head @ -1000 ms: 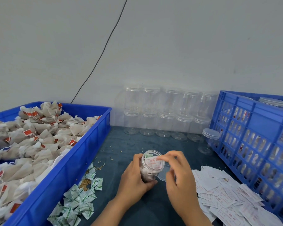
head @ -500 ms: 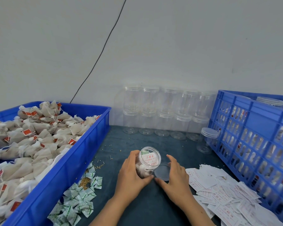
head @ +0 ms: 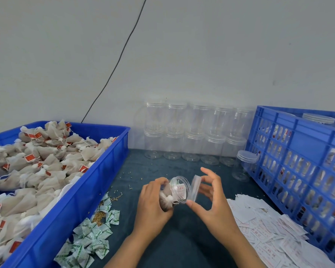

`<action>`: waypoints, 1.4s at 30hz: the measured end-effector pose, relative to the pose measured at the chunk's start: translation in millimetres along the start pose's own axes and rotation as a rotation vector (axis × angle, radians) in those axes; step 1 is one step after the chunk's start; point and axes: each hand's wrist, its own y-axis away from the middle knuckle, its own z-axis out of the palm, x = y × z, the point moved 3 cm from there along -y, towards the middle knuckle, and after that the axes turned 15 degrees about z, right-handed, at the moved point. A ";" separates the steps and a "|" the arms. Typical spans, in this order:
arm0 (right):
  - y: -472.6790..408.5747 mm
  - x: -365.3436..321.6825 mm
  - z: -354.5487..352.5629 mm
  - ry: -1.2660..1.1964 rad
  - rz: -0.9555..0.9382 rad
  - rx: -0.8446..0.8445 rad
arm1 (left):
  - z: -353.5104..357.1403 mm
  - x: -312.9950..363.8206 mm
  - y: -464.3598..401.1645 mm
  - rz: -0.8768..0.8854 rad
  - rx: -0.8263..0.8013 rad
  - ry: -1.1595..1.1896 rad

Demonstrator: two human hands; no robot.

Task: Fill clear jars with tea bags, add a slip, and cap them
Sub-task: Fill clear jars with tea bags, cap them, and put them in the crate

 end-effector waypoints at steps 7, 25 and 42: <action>3.4 -13.6 0.6 0.075 -0.064 -0.142 | 2.5 3.0 0.2 0.047 -0.095 0.069; -0.8 -8.0 1.1 -0.114 0.110 -0.059 | 6.2 3.3 2.3 -0.142 -0.251 0.494; 3.3 3.3 5.5 0.158 0.084 -0.042 | -0.1 13.5 -2.7 0.048 -0.225 0.174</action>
